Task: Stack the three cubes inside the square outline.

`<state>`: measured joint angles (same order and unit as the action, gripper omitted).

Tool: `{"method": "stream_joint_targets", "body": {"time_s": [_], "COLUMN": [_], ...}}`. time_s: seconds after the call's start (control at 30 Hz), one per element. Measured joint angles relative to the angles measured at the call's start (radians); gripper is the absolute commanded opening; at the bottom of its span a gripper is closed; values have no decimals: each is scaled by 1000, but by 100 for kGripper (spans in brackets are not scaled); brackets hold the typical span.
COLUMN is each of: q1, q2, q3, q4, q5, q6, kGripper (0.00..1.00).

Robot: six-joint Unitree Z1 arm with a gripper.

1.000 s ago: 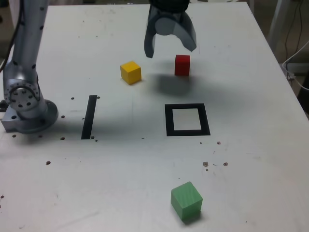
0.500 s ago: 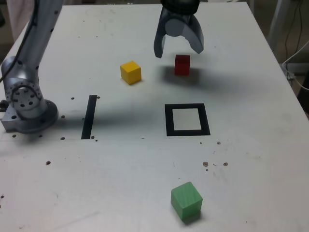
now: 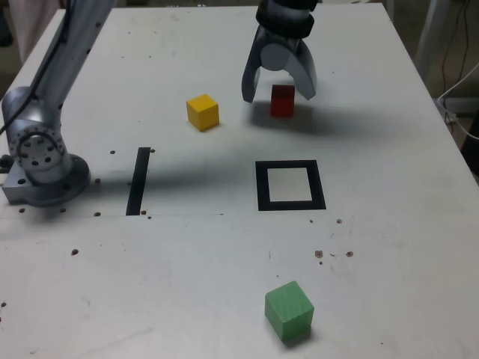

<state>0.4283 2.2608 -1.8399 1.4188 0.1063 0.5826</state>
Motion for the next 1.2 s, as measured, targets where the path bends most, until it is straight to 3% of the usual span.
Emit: {"method": "stream_joint_targets", "body": {"time_s": [0.23, 0.5, 1.2], "q1": [0, -9, -31], "q2": [16, 32, 40], "q3": [-6, -18, -23], "q4": [2, 12, 12], "q5": [-1, 21, 25], "q6": [2, -2, -4], "kGripper": [61, 34, 28]}}
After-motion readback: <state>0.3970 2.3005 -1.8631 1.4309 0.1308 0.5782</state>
